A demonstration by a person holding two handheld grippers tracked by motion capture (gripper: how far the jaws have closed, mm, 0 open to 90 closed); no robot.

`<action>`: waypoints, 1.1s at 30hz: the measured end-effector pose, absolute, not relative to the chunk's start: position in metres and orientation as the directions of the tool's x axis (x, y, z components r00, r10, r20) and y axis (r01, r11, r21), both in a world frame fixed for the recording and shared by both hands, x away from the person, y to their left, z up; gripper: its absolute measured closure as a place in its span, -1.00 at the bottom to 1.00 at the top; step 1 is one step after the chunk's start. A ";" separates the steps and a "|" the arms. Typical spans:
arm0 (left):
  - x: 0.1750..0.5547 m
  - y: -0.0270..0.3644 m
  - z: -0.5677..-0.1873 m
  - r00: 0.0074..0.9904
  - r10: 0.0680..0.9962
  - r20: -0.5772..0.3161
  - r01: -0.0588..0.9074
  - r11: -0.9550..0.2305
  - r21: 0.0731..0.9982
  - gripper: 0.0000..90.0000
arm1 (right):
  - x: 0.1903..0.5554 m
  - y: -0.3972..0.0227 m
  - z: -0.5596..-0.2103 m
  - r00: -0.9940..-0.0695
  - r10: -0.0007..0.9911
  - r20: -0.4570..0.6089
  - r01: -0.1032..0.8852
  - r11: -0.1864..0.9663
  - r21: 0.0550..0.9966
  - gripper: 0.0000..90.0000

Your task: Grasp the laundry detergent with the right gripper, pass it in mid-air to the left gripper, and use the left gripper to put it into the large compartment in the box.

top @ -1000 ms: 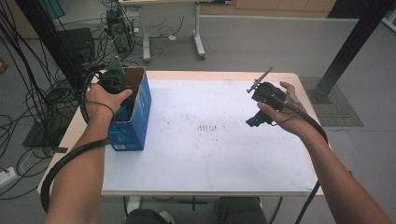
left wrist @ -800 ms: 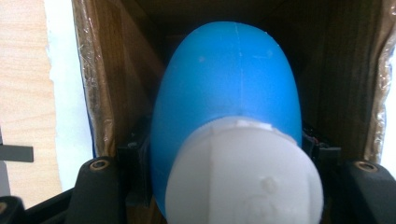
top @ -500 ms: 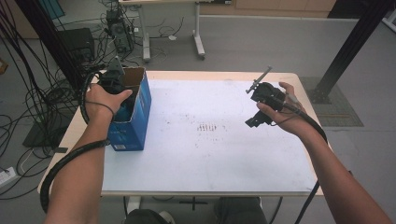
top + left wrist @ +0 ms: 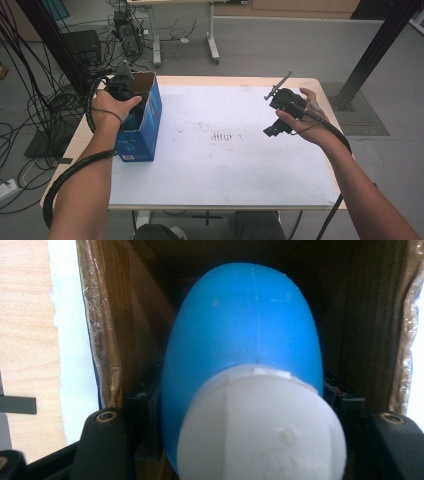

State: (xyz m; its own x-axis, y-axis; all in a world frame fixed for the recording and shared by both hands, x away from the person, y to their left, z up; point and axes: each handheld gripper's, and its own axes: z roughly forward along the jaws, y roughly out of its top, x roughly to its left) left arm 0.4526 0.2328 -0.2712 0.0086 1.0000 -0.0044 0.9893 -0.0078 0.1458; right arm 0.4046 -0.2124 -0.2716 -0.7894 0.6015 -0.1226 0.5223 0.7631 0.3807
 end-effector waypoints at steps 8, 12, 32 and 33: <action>0.453 0.232 -0.271 0.012 1.000 -0.002 0.989 -0.011 0.145 -0.19 | 0.405 -0.212 -0.271 -0.789 0.601 -0.124 0.523 0.764 0.379 -0.89; 0.453 0.232 -0.271 0.012 1.000 -0.004 0.989 -0.011 0.145 -0.19 | 0.404 -0.213 -0.270 -0.788 0.603 -0.124 0.523 0.762 0.382 -0.89; 0.450 0.224 -0.244 0.046 0.998 0.042 0.983 -0.053 0.174 -0.36 | 0.405 -0.212 -0.267 -0.788 0.602 -0.133 0.517 0.762 0.390 -0.88; 0.450 0.223 -0.241 0.047 0.998 0.047 0.983 -0.055 0.176 -0.37 | 0.406 -0.212 -0.266 -0.787 0.602 -0.134 0.515 0.762 0.392 -0.89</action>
State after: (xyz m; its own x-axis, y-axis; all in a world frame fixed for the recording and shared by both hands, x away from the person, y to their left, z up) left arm 0.4496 0.2232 -0.2409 0.0475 0.9978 0.0473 0.9828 -0.0551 0.1764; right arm 0.4056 -0.2118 -0.2662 -0.7872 0.6019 -0.1345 0.5155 0.7618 0.3923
